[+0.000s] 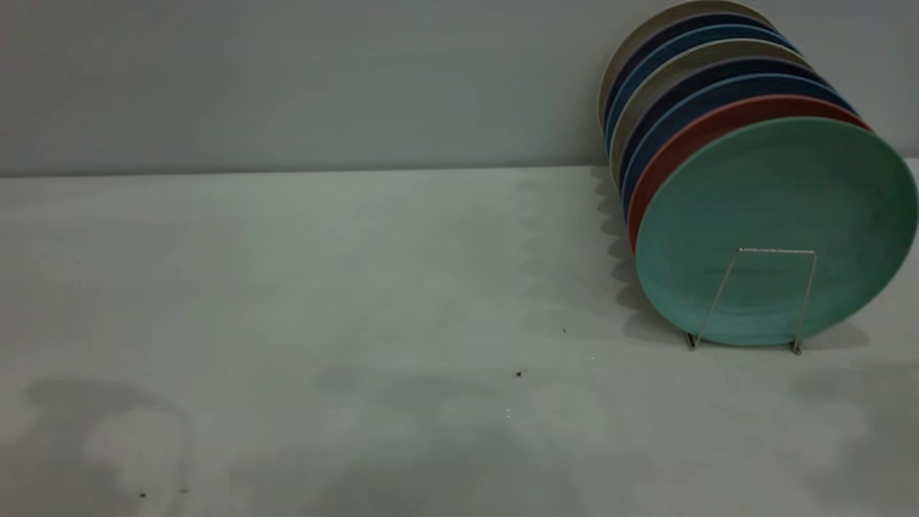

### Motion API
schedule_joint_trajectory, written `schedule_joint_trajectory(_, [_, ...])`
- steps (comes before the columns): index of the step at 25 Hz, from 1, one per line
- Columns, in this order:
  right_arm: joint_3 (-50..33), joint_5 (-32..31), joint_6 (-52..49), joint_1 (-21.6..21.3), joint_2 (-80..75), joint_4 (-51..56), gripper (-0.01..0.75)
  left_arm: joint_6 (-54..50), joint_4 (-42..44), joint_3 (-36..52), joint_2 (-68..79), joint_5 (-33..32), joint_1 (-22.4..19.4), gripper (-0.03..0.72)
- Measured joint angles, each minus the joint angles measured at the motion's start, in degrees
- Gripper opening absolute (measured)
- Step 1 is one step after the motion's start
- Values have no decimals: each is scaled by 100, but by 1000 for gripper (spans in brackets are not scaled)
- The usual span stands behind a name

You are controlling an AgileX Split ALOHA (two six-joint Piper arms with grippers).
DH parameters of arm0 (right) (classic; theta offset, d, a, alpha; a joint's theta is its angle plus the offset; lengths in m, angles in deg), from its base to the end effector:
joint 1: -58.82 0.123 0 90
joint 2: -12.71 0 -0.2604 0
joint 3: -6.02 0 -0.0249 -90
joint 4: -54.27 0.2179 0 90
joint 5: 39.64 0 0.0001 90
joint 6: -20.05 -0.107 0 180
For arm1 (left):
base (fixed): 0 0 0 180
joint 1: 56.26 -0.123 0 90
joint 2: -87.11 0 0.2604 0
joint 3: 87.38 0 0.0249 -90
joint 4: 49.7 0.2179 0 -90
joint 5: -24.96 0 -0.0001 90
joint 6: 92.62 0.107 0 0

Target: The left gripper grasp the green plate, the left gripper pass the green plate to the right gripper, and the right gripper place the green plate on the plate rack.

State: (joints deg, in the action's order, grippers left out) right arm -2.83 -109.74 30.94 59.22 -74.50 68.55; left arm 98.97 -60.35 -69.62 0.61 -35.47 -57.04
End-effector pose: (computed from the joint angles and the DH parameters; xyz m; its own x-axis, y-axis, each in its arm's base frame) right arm 0.2323 0.0264 0.2840 -0.9566 -0.1073 -0.2710 -0.1644 0.9664 0.1976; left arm 0.2442 -0.0139 0.2227 -0.9811 0.0948 -0.1684 0.1192 0.9828 -0.1413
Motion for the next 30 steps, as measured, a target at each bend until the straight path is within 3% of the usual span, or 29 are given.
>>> schedule_joint_trajectory(12, [-1762, -66, 168, 26, 2874, -6, 311, -86, -11, 1715, -2547, 120, 0, 446])
schedule_joint_trajectory(24, [-2550, -96, 168, 26, 5403, -12, 311, -231, -13, 1914, -5420, -596, 0, 446])
schedule_joint_trajectory(30, [-3015, -96, 212, 26, 6266, -12, 311, -457, -13, 2380, -6689, -609, 0, 446])
